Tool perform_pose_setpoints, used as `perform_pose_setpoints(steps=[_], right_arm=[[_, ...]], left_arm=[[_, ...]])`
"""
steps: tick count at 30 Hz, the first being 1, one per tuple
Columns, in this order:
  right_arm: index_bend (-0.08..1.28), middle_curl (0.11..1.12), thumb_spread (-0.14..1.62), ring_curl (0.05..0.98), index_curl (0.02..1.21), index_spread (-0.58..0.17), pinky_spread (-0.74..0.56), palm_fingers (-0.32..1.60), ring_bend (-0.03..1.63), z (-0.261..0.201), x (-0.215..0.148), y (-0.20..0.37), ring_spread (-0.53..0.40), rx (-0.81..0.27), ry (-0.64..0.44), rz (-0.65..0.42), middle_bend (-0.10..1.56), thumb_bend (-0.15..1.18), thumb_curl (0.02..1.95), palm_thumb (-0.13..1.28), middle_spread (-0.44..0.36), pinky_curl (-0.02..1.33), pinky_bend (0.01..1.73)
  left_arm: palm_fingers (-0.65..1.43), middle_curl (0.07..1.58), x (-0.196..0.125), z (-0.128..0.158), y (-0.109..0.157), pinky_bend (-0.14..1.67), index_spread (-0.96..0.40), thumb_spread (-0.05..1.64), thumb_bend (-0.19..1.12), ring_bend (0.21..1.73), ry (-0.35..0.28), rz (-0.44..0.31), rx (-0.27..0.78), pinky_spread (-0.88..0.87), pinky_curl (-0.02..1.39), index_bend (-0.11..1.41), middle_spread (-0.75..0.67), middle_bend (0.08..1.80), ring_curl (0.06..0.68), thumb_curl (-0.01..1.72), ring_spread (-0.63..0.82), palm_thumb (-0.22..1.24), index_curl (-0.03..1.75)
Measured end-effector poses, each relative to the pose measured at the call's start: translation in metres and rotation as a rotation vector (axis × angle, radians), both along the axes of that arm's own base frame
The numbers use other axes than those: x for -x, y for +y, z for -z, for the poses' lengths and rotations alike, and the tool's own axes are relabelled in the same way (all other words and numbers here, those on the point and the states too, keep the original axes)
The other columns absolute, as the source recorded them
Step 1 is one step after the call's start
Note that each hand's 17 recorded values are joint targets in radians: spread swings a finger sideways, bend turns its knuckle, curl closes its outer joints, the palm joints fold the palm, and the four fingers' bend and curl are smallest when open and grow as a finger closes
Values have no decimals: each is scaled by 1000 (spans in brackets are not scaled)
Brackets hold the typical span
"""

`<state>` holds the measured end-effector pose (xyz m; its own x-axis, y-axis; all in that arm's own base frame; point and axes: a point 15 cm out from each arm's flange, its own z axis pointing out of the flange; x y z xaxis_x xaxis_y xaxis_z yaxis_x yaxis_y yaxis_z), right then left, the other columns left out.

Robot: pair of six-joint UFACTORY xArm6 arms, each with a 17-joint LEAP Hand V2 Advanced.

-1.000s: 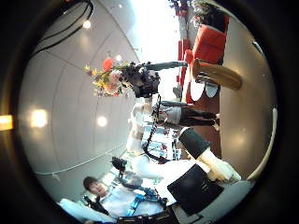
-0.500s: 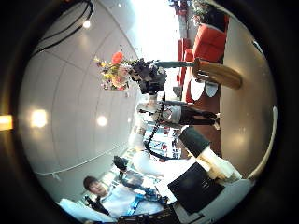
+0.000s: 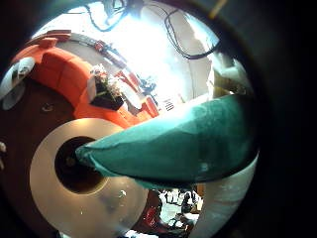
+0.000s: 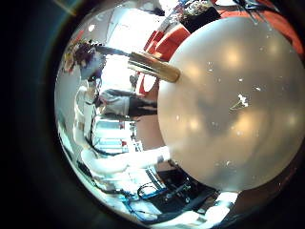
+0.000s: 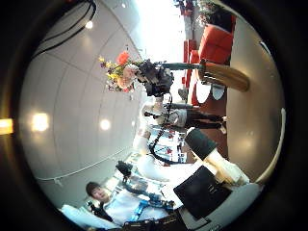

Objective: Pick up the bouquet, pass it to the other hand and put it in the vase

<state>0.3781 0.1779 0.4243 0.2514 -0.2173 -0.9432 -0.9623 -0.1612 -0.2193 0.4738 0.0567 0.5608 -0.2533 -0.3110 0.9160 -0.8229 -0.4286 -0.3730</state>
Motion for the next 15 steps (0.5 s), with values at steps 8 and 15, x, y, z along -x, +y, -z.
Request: perform_pose_setpoints(steps=[8,15], right_arm=[[168,316,975,253,293,-244,428,67,442,0,1,3,193,1,-2,-8,187,-23,558,795,112,301,569],[173,311,975,250,302,-242,434,87,431,1,3,6,193,1,-2,-17,183,-23,559,795,113,294,563]], left_arm=[[813,977,-2,35,-9,1008,-747,965,-90,1361,32,45,43,-658,950,322,-516,1068,517,708,-424,640,1380],[-412,642,3,80,-20,323,-319,925,-75,814,128,207,117,199,697,6,230,316,270,504,338,213,1097]])
